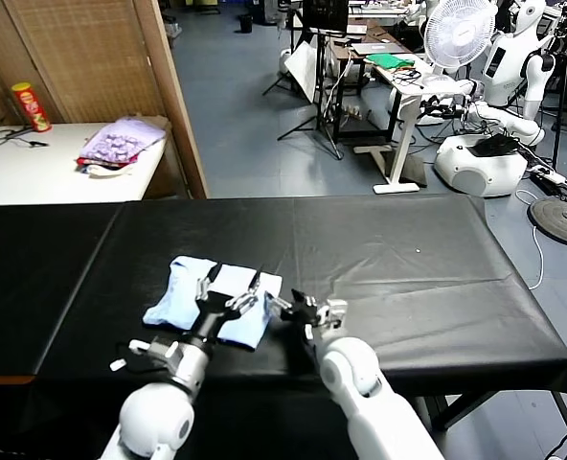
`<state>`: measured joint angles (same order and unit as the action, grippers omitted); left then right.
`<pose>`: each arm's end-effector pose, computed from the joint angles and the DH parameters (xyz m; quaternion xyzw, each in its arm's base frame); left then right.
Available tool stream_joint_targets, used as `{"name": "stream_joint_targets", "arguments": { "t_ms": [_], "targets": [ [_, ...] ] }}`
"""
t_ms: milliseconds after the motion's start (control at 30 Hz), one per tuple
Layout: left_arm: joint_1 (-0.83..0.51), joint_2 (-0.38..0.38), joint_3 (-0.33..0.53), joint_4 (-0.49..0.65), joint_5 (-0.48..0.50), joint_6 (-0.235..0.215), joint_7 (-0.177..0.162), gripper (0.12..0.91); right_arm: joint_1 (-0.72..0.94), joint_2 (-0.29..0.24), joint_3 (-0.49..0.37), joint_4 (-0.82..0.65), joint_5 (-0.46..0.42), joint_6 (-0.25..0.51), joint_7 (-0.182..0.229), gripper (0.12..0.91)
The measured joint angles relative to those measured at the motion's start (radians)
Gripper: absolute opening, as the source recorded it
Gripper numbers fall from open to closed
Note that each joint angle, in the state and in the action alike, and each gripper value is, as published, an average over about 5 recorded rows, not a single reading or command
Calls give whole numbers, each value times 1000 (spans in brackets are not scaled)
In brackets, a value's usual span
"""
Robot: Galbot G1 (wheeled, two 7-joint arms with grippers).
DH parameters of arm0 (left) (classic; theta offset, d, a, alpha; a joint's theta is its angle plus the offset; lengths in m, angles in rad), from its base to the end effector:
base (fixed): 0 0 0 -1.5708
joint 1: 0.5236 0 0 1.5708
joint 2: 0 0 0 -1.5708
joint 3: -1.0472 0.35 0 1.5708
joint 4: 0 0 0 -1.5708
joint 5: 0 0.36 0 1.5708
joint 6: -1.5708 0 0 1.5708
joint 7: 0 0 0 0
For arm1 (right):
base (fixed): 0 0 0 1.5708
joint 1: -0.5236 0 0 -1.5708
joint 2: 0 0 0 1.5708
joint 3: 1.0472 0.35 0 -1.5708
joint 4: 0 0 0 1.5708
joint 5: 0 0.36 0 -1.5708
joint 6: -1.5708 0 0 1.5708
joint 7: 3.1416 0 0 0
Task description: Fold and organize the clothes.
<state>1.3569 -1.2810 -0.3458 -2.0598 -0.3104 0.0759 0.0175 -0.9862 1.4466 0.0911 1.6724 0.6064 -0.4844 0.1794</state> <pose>0.2402 -0.0022 -0.2757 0.1575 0.9862 -0.0490 0.0164 0.3447 0.1101 -0.3092 0.1921 -0.9382 -0.1547 0.2429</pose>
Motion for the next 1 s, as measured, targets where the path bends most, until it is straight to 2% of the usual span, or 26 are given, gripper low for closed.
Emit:
{"name": "stream_joint_targets", "arguments": {
  "t_ms": [133,267,367,433,533,633,700,867,933,1000],
  "targets": [
    [25,5,-21,-3,0,-17,-6,798,37,23,-10,-56,-7,5,-9,398],
    [43,7,-37,-4,0,-31,-9,798,71,25,-22,-102,-68,40,-57,186],
    [54,6,-46,-1,3,-39,-15,798,99,13,-27,-139,-173,109,-112,130],
    [60,5,-51,4,9,-45,-25,798,116,1,-25,-164,-268,172,-152,131],
    [72,7,-57,16,18,-56,-55,798,126,-24,-20,-187,-404,266,-212,174],
    [86,13,-67,28,17,-63,-84,798,114,-57,-10,-180,-497,342,-255,310],
    [97,19,-74,36,15,-69,-94,798,96,-84,-1,-158,-535,380,-264,427],
    [128,43,-98,37,-2,-49,-120,798,10,-154,37,-68,-563,409,-237,673],
    [147,57,-107,24,-14,-28,-141,798,-45,-181,61,-13,-548,400,-211,751],
    [169,73,-119,4,-23,-15,-154,798,-108,-205,89,53,-526,384,-183,783]
  ]
}}
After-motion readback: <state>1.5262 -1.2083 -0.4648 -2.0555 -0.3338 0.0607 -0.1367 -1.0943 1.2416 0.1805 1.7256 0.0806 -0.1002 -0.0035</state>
